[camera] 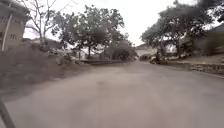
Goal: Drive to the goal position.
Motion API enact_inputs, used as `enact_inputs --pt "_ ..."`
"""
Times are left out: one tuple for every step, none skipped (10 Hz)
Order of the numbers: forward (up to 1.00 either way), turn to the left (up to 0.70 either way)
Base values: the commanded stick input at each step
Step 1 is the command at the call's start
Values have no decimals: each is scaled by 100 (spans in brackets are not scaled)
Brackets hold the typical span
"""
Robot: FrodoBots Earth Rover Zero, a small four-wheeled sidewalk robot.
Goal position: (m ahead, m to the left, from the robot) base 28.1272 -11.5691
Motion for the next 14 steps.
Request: enact_inputs --pt "70 0" --pt "70 0" --pt "70 0" --pt "70 0" --pt "70 0" --pt "70 0" --pt "70 0" --pt "70 0" --pt "70 0" --pt "70 -13" --pt "70 -27" --pt "70 -27" --pt "70 -27" --pt "70 -20"
